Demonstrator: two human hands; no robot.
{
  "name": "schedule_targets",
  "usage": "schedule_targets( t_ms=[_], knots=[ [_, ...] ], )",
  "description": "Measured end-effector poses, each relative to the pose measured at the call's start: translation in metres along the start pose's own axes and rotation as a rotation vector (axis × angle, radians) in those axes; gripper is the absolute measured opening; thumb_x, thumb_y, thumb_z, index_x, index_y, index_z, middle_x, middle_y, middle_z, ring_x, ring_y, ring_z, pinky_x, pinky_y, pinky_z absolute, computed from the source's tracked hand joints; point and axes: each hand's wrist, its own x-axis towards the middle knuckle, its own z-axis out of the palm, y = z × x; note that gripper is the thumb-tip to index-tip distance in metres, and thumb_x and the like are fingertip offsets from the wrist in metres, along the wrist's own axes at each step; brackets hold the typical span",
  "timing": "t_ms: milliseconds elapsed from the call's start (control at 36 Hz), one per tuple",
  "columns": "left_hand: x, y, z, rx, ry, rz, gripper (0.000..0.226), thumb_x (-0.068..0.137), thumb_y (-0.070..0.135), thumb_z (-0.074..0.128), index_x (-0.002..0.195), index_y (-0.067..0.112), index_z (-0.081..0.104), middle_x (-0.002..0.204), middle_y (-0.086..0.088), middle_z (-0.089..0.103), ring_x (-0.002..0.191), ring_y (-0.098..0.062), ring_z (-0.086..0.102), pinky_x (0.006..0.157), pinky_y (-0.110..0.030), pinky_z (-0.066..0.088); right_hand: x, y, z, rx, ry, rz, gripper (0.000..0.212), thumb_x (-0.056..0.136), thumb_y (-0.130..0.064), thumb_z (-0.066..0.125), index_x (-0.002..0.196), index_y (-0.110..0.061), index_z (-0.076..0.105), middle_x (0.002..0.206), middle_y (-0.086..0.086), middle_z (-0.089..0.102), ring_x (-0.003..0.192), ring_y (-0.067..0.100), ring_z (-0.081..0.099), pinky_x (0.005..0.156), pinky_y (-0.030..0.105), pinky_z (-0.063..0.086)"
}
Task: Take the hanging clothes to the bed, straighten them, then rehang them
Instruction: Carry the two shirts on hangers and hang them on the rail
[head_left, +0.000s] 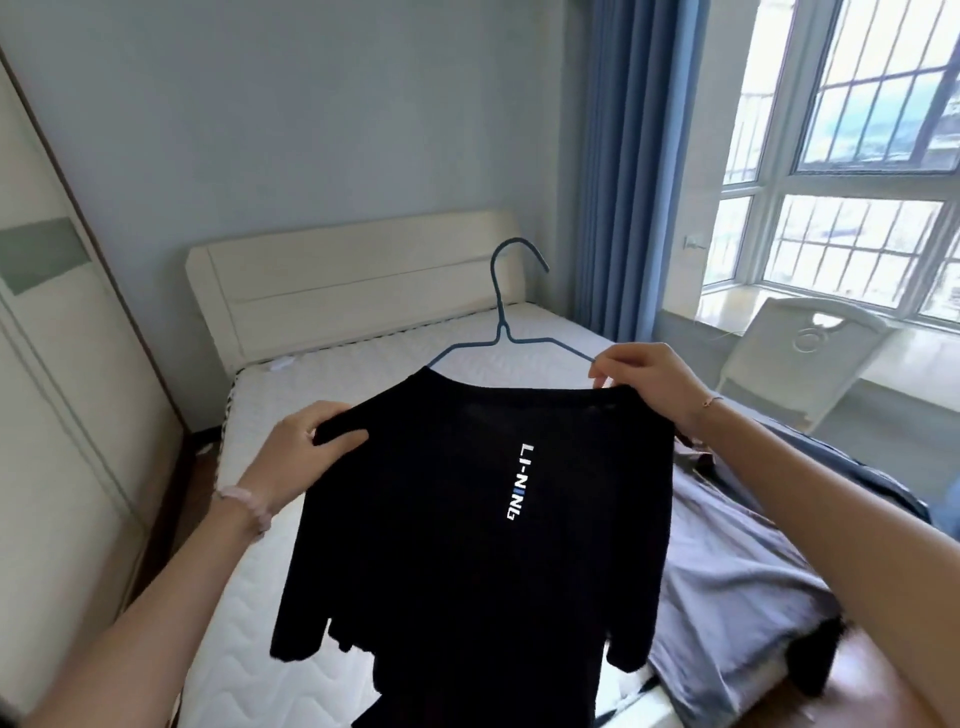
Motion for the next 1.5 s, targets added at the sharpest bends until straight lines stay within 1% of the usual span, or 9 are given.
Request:
schedule_targets(
  t_ms=[111,250,333,444,583,833,972,1167,1500],
  knots=[
    [0.023,0.054,0.058,0.146,-0.011,0.141,0.006,0.087,0.032,0.061,0.091,0.029,0.064,0.089,0.014,0.066,0.084,-0.001,0.061,0.073,-0.018,0.044,0.003,0.022,-0.028,0.011,0.000,0.017,0.041,0.107,-0.007,0.061,0.072,-0.025,0.072,0.078,-0.007,0.071,0.056,-0.014,0.063,0.067,0.003,0.051],
    [0.054,0.086,0.139,0.229,0.024,0.144,0.018,0.093,0.032,0.051,0.084,0.026,0.066,0.077,0.005,0.068,0.076,-0.016,0.063,0.072,-0.037,0.048,0.003,0.086,-0.078,-0.023,0.001,0.033,0.027,0.106,-0.007,0.064,0.086,-0.020,0.079,0.088,-0.012,0.074,0.089,0.013,0.070,0.098,0.021,0.052],
    [0.066,0.082,0.185,0.282,0.051,0.042,0.022,0.093,0.037,0.049,0.080,0.027,0.065,0.075,0.005,0.067,0.076,-0.016,0.062,0.070,-0.038,0.047,0.001,0.148,-0.120,-0.009,0.070,0.062,0.019,0.104,0.001,0.065,0.110,-0.008,0.081,0.094,-0.005,0.076,0.090,0.013,0.069,0.084,0.006,0.053],
    [0.066,0.066,0.241,0.252,0.091,-0.130,0.028,0.092,0.039,0.049,0.074,0.024,0.064,0.069,-0.003,0.065,0.070,-0.021,0.060,0.065,-0.036,0.045,-0.016,0.238,-0.166,-0.034,0.077,0.210,0.033,0.101,0.006,0.068,0.088,-0.023,0.078,0.068,-0.024,0.075,0.067,-0.006,0.069,0.070,0.001,0.054],
    [0.048,0.037,0.299,0.139,0.187,-0.359,0.033,0.092,0.032,0.051,0.079,0.003,0.063,0.076,-0.020,0.063,0.074,-0.032,0.057,0.070,-0.040,0.044,-0.054,0.328,-0.182,0.015,-0.058,0.450,0.035,0.108,0.006,0.056,0.083,-0.013,0.071,0.073,0.003,0.067,0.045,-0.012,0.064,0.048,0.001,0.048],
    [0.021,0.004,0.361,0.037,0.313,-0.617,0.033,0.089,0.032,0.054,0.085,0.002,0.066,0.084,-0.016,0.065,0.083,-0.031,0.058,0.080,-0.042,0.047,-0.111,0.412,-0.155,0.091,-0.224,0.759,0.041,0.108,0.007,0.054,0.075,-0.014,0.066,0.068,0.007,0.062,0.038,-0.009,0.060,0.043,0.003,0.047],
    [0.017,-0.022,0.387,-0.072,0.475,-0.792,0.033,0.086,0.033,0.056,0.073,0.003,0.059,0.062,-0.005,0.047,0.069,-0.023,0.044,0.068,-0.034,0.035,-0.109,0.446,-0.144,0.090,-0.293,0.903,0.034,0.108,-0.002,0.058,0.081,-0.019,0.071,0.049,-0.010,0.069,0.062,0.012,0.065,0.061,0.026,0.042],
    [0.091,-0.053,0.424,0.016,0.464,-0.812,0.030,0.088,0.035,0.053,0.073,0.010,0.060,0.068,-0.008,0.056,0.071,-0.028,0.050,0.065,-0.035,0.038,-0.008,0.502,-0.130,0.038,-0.362,0.914,0.038,0.106,0.006,0.058,0.074,-0.011,0.068,0.042,-0.007,0.063,0.039,0.002,0.060,0.036,0.008,0.043],
    [0.294,-0.136,0.491,0.324,0.260,-0.688,0.037,0.081,0.058,0.053,0.067,0.026,0.064,0.064,0.010,0.066,0.067,-0.015,0.061,0.062,-0.033,0.048,0.267,0.583,-0.072,-0.134,-0.493,0.714,0.042,0.105,0.006,0.057,0.077,-0.022,0.068,0.055,-0.010,0.069,0.062,0.012,0.060,0.047,0.006,0.045]
  ],
)
